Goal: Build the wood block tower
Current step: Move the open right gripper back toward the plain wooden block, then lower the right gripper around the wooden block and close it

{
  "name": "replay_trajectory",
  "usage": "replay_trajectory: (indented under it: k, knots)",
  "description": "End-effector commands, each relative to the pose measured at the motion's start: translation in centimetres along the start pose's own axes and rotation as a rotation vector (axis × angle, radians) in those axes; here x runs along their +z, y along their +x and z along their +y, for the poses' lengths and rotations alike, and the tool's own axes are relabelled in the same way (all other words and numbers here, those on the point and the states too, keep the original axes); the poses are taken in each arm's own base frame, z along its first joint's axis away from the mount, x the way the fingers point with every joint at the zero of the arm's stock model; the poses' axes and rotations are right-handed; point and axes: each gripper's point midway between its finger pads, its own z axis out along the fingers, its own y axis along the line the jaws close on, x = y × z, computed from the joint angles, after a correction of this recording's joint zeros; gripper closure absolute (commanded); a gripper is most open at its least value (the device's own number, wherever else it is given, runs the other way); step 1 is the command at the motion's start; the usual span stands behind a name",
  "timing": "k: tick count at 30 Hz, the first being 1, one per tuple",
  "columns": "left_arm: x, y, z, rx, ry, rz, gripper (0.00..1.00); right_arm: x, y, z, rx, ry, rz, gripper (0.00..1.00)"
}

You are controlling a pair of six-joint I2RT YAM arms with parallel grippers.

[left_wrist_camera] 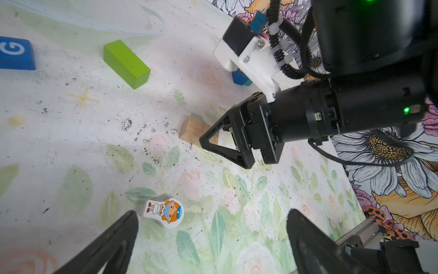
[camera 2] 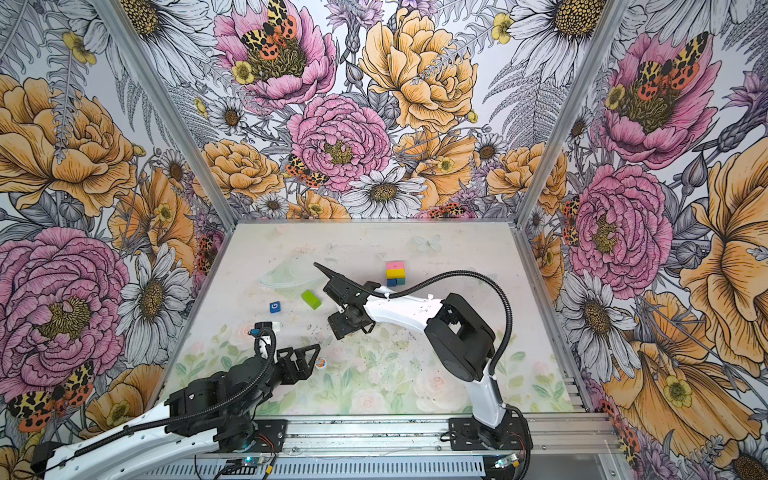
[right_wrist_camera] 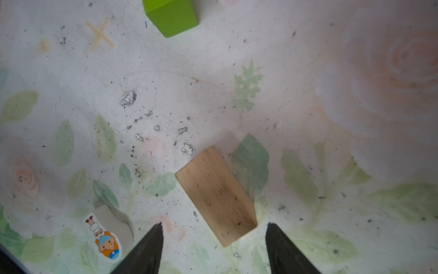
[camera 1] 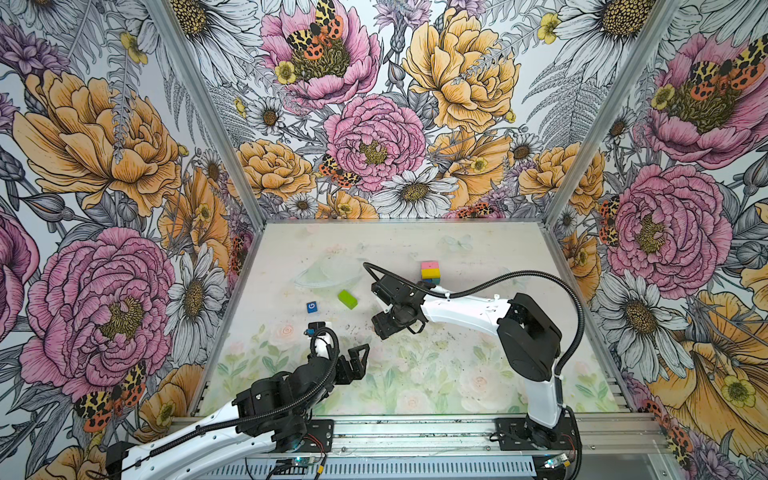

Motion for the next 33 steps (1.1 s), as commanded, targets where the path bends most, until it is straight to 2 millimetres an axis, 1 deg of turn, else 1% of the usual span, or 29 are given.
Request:
replay_trajectory:
  k: [1,7,9,13,16,23,27,33]
  knots:
    - [-0.1,-0.4,0.5,-0.005,-0.018,-0.023,0.01,0.4,-1.2,0.3,-0.023,0.004,-0.023,0.29]
    - [-0.2,-0.5,0.6,-0.004,-0.018,-0.029,0.01,1.4,-1.3,-0.1,-0.043,0.024,-0.012,0.3]
    - [-0.2,-0.6,0.6,-0.005,-0.017,-0.03,0.01,1.7,-1.2,-0.2,-0.045,0.024,-0.007,0.35]
    - [-0.3,-0.6,0.7,-0.005,-0.021,-0.034,0.01,2.0,-1.0,-0.1,-0.044,0.018,0.003,0.48]
    - [-0.3,-0.7,0.8,-0.002,-0.022,-0.035,0.01,1.9,-1.0,-0.1,-0.046,0.018,0.004,0.52]
    - [-0.4,-0.8,0.7,-0.002,-0.022,-0.041,0.01,2.0,-0.7,-0.9,-0.038,0.058,0.007,0.63]
    - [-0.4,-0.9,0.7,-0.001,-0.022,-0.042,0.01,1.7,-0.6,-1.9,-0.024,0.106,0.0,0.66]
    - [-0.5,-1.2,0.5,0.0,-0.021,-0.048,0.01,0.8,0.0,-3.8,0.029,0.166,-0.01,0.66]
